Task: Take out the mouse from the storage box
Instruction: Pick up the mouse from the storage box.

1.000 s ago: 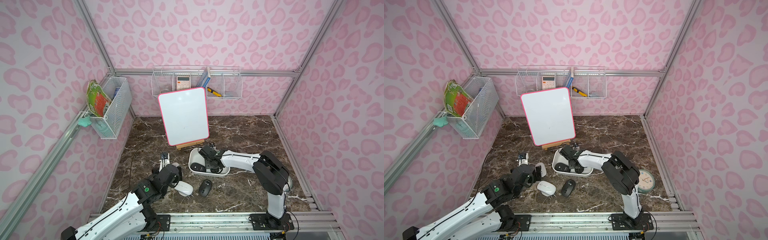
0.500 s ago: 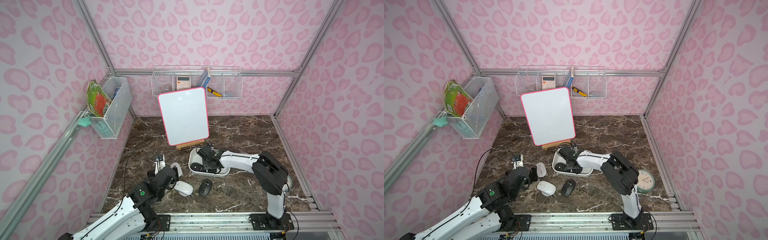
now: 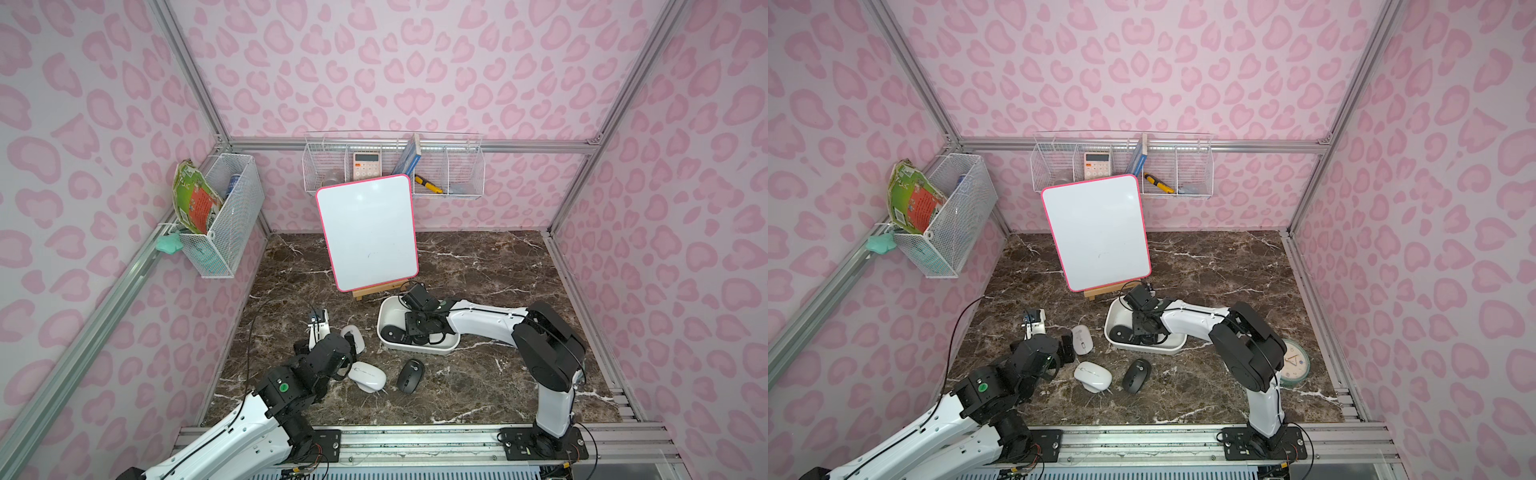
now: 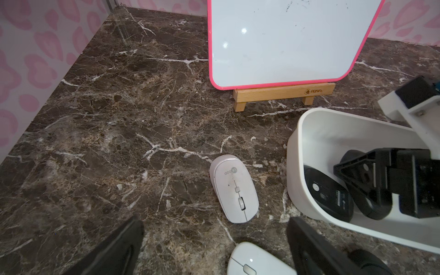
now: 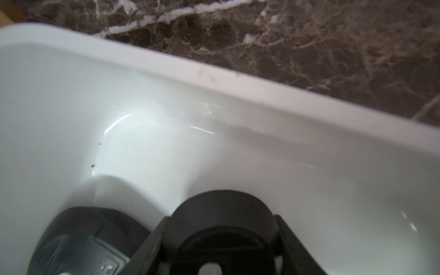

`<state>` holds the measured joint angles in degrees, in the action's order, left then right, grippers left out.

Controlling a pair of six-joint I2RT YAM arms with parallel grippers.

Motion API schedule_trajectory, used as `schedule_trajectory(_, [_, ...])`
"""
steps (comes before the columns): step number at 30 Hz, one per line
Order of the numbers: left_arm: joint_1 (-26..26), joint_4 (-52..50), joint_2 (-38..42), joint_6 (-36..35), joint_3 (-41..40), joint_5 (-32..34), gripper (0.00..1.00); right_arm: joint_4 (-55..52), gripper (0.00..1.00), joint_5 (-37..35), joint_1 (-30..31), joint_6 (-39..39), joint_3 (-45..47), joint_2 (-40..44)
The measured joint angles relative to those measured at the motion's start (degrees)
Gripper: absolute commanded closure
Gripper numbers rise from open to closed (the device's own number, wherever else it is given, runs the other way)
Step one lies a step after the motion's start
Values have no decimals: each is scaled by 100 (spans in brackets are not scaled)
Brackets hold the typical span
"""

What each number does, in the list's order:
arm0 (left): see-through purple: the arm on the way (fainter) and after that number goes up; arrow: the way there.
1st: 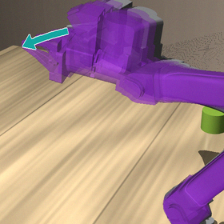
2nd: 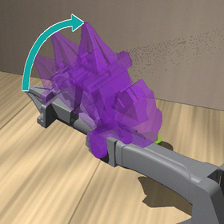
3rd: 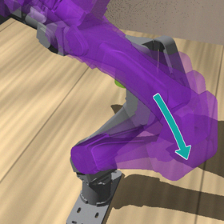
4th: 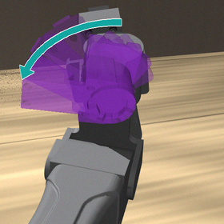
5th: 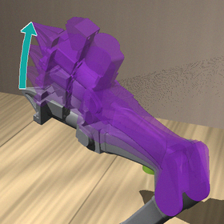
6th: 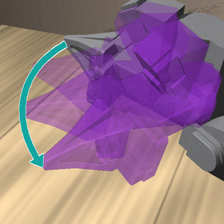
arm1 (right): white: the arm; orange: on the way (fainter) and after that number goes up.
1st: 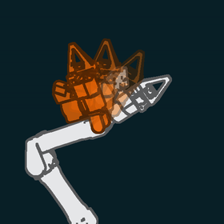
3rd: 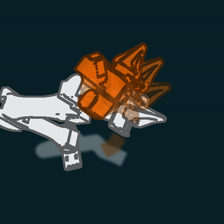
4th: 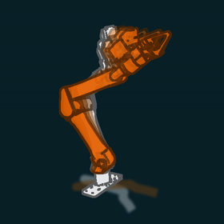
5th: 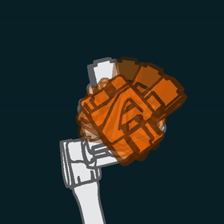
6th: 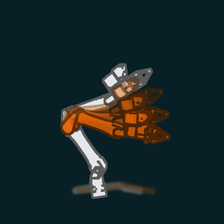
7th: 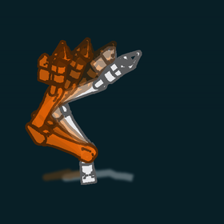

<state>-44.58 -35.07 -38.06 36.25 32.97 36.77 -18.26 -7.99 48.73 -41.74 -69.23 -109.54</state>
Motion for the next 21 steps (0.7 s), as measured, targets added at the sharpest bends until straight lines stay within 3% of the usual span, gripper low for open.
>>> schedule_trajectory(3, [0,2,-57,0,0,7,1,61,82,74,-79,24,-33,-13])
schedule_trajectory(14, [0,2,-111,-2,0,39,1,179,78,151,-52,195,-46,2])
schedule_trajectory(21, [0,7,-151,0,0,46,1,382,66,260,-105,227,229,267])
